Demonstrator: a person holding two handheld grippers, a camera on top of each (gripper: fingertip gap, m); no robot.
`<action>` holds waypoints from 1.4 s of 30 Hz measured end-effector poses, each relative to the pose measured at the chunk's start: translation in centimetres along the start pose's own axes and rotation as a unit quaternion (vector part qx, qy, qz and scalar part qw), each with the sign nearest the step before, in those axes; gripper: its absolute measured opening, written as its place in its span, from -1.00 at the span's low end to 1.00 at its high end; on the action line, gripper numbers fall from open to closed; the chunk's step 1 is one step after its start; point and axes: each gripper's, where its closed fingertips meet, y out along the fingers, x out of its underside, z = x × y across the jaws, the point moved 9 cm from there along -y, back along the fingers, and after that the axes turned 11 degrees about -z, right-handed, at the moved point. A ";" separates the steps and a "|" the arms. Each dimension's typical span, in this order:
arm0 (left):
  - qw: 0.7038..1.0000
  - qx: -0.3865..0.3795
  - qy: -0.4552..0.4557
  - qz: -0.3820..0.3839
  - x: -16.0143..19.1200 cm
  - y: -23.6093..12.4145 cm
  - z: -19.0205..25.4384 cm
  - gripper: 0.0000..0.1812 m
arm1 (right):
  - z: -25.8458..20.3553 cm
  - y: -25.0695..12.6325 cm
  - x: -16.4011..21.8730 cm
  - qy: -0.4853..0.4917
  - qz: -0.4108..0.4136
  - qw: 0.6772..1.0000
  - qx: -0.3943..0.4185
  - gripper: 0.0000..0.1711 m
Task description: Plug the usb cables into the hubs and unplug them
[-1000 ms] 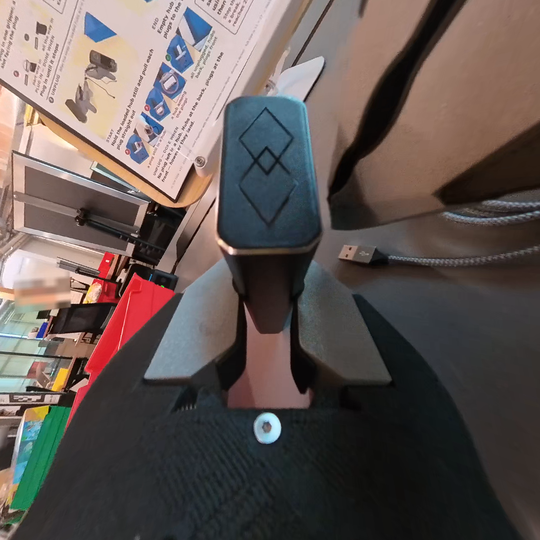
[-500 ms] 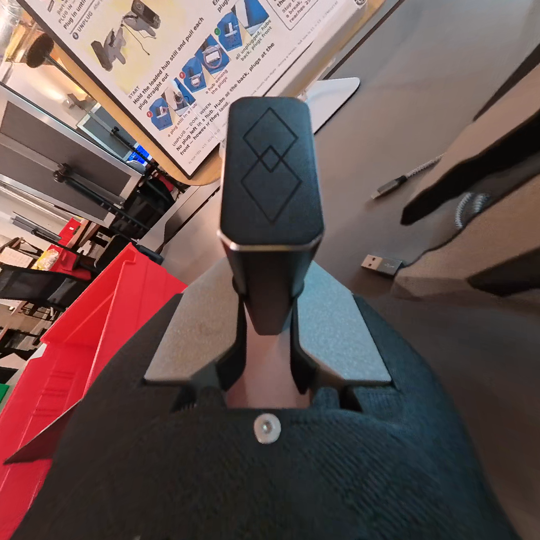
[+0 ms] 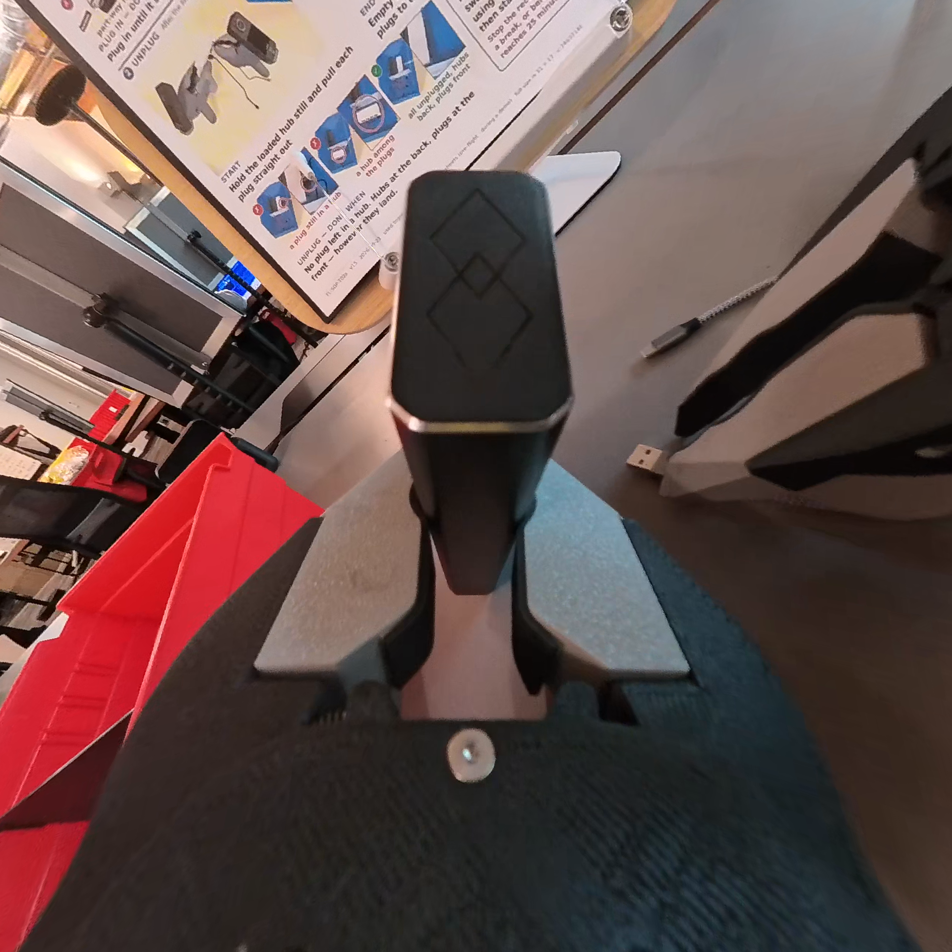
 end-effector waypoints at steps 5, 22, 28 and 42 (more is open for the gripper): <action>1.000 0.000 0.007 0.001 -0.1 0.0 0.2 -0.70 | -0.3 0.1 0.0 -0.006 0.001 1.000 0.003 -0.70; 1.000 0.002 0.006 0.002 -0.1 -0.1 0.2 -0.69 | -0.5 -0.1 0.3 -0.013 0.000 1.000 -0.028 -0.85; 1.000 0.004 0.006 0.003 0.0 -0.1 0.1 -0.70 | -1.7 -0.8 -0.4 -0.070 0.021 0.996 -0.043 -0.87; 0.976 0.198 -0.039 -0.086 -1.1 -3.0 -2.2 -0.71 | -5.6 -12.3 -2.2 -0.246 0.047 0.968 -0.022 -0.87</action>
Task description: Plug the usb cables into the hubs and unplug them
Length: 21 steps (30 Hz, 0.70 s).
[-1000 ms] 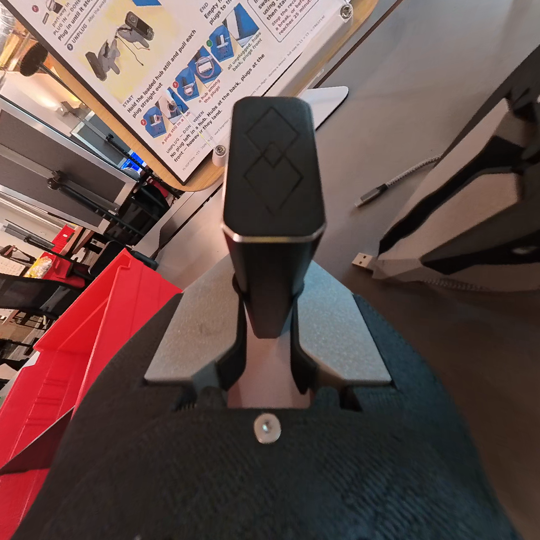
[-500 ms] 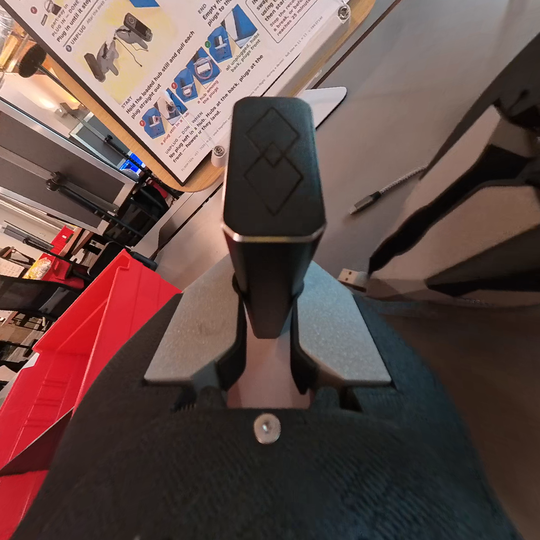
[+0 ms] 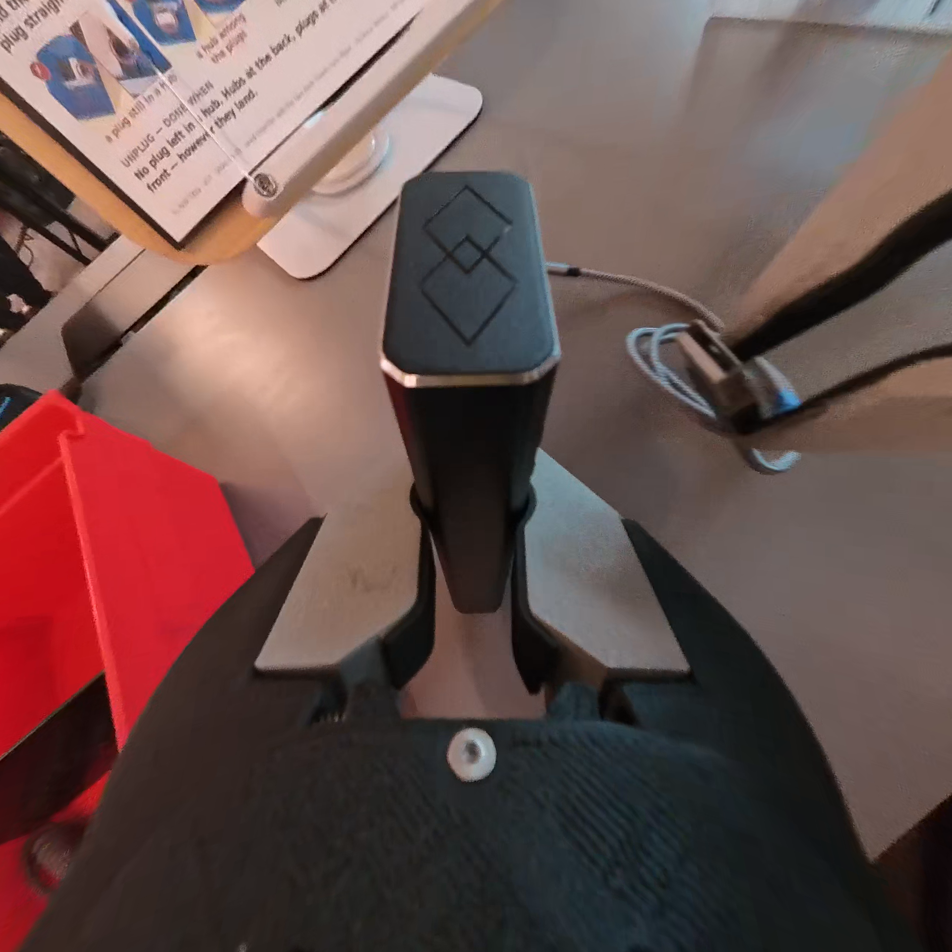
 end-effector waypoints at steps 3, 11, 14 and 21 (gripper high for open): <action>0.999 -0.020 0.019 -0.016 0.2 -0.2 0.1 -0.71 | -0.5 0.7 -0.3 0.014 -0.037 0.999 -0.030 -0.87; 0.997 -0.027 0.063 -0.030 0.2 -0.1 1.1 -0.71 | 0.7 3.0 -0.3 0.062 -0.071 0.994 -0.051 -0.87; 0.995 -0.040 0.080 -0.034 0.2 0.0 1.3 -0.71 | 1.0 3.6 -0.2 0.070 -0.077 0.993 -0.055 -0.87; 0.990 -0.075 0.115 -0.045 0.1 0.4 1.8 -0.71 | 1.4 3.9 0.2 0.077 -0.085 0.991 -0.063 -0.88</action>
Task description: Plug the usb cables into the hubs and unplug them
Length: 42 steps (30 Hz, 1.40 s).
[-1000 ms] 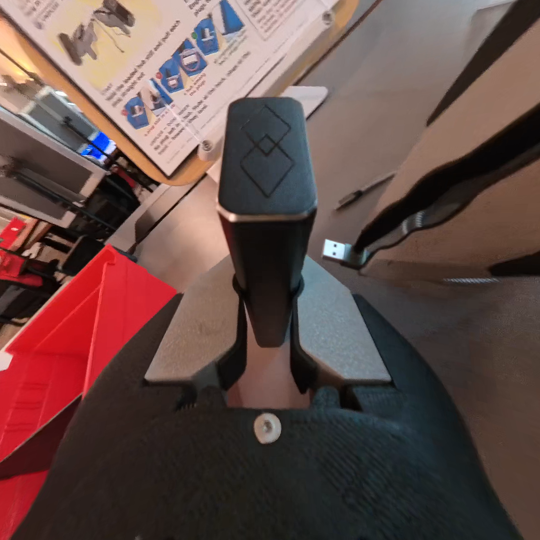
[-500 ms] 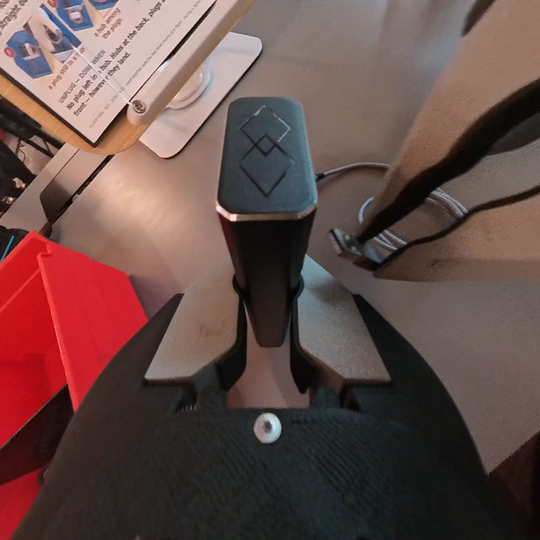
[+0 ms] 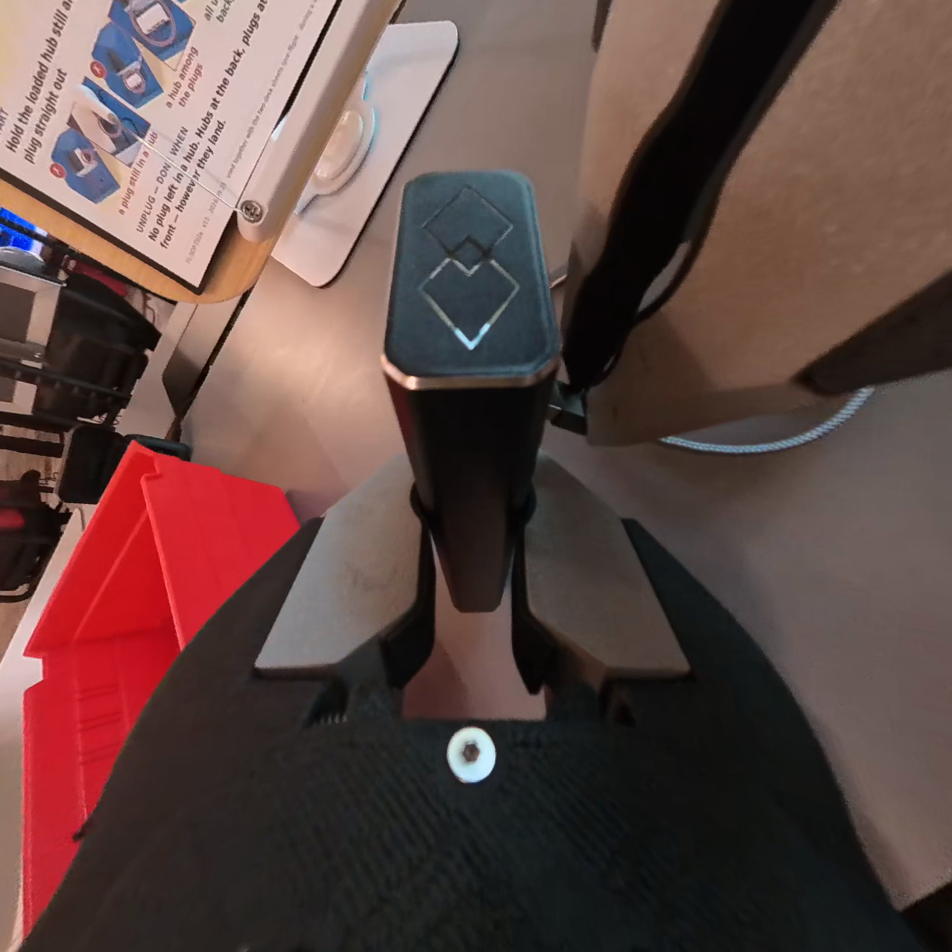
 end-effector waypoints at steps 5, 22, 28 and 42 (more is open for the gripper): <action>0.999 -0.025 0.028 -0.010 0.0 0.3 0.3 -0.70 | 0.3 0.2 0.3 0.003 -0.007 1.000 -0.007 -0.87; 0.998 -0.052 0.027 -0.039 0.2 -0.2 0.1 -0.69 | -0.6 0.4 1.0 -0.005 0.093 0.994 0.048 -0.89; 1.000 -0.013 0.005 -0.010 0.3 -0.1 0.2 -0.70 | -0.9 -0.5 0.6 -0.010 0.155 0.987 0.049 -1.00; 0.999 -0.035 -0.004 -0.007 -0.2 0.6 0.4 -0.70 | 0.1 0.1 2.5 -0.007 0.102 0.991 0.083 -0.55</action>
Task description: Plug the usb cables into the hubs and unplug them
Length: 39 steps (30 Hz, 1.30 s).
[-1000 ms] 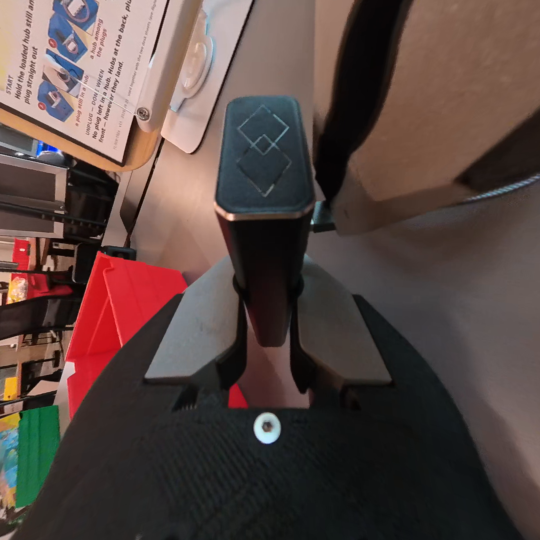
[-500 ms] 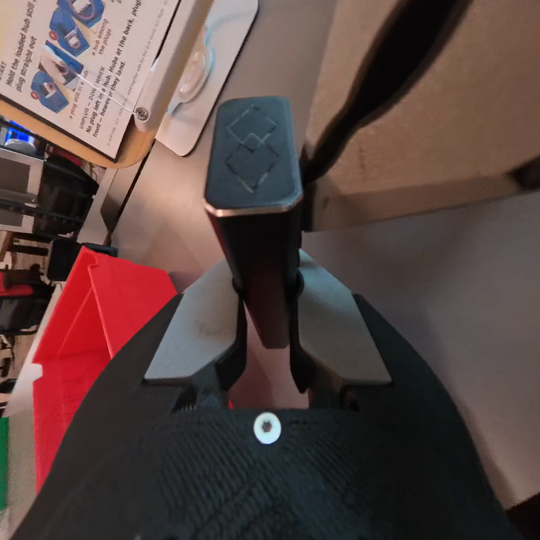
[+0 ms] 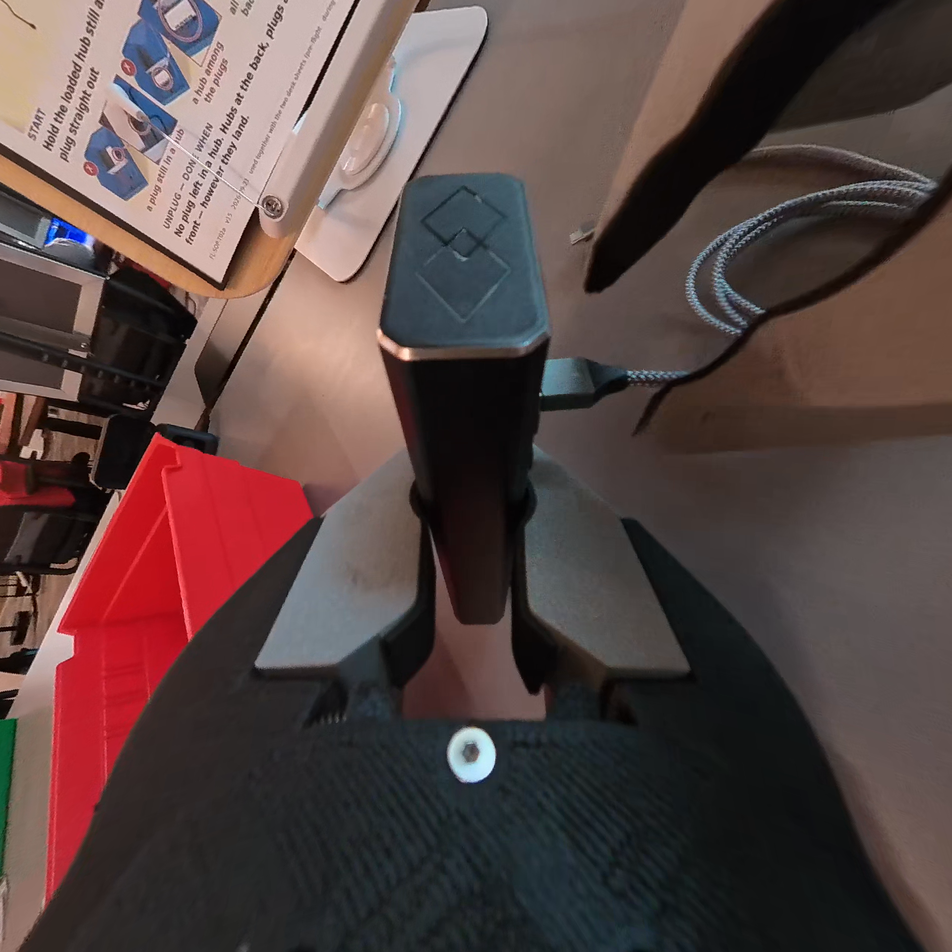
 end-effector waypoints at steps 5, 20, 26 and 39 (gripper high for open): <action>1.000 -0.014 0.007 0.000 -0.1 -0.1 0.1 -0.70 | -0.1 0.8 -0.1 0.007 0.007 1.000 -0.005 -0.84; 1.000 -0.006 -0.014 0.011 -0.1 -0.3 -0.3 -0.70 | 0.0 1.0 0.2 0.031 0.024 0.999 -0.032 -0.80; 1.000 -0.017 -0.001 0.012 -0.3 -0.4 0.0 -0.71 | 0.1 1.0 0.2 0.037 0.028 0.998 -0.036 -0.93; 0.998 -0.056 0.042 -0.006 -0.6 -0.6 0.7 -0.69 | 0.1 1.1 0.5 0.045 0.039 0.998 -0.035 -0.96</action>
